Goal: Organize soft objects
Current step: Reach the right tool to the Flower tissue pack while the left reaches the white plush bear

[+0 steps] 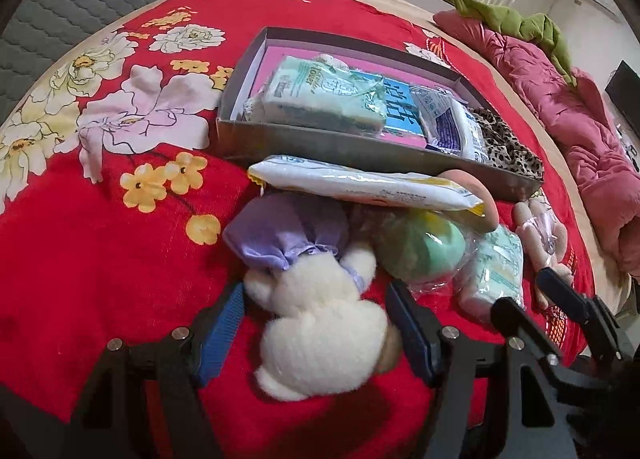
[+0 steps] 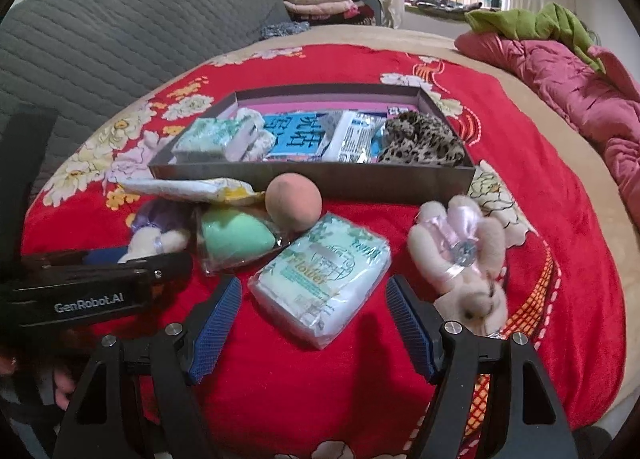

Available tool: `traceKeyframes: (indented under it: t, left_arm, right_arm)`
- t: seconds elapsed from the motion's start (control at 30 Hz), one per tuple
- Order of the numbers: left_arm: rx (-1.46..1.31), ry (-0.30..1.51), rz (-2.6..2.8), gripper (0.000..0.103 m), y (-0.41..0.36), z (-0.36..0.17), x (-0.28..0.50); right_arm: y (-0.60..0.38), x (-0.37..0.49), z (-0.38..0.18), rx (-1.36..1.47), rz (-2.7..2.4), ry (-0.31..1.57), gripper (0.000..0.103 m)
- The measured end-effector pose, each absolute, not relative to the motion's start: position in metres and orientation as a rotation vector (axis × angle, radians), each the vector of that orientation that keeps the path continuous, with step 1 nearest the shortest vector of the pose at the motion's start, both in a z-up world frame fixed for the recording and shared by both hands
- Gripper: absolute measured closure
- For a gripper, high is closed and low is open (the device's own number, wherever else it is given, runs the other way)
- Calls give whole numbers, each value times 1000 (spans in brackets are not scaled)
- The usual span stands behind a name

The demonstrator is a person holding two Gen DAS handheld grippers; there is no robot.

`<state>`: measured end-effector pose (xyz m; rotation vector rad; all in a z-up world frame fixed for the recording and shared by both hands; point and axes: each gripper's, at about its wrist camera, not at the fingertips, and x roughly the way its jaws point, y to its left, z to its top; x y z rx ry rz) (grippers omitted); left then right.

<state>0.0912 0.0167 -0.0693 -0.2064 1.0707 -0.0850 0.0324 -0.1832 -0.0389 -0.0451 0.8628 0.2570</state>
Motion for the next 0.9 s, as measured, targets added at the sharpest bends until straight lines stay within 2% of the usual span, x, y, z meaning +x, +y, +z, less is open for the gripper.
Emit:
traceKeyframes:
  t: [0.9]
  left_arm:
    - [-224,1057,-98,32,19,-72,100]
  right_arm:
    - [-173,64,-70,-11,82,915,27]
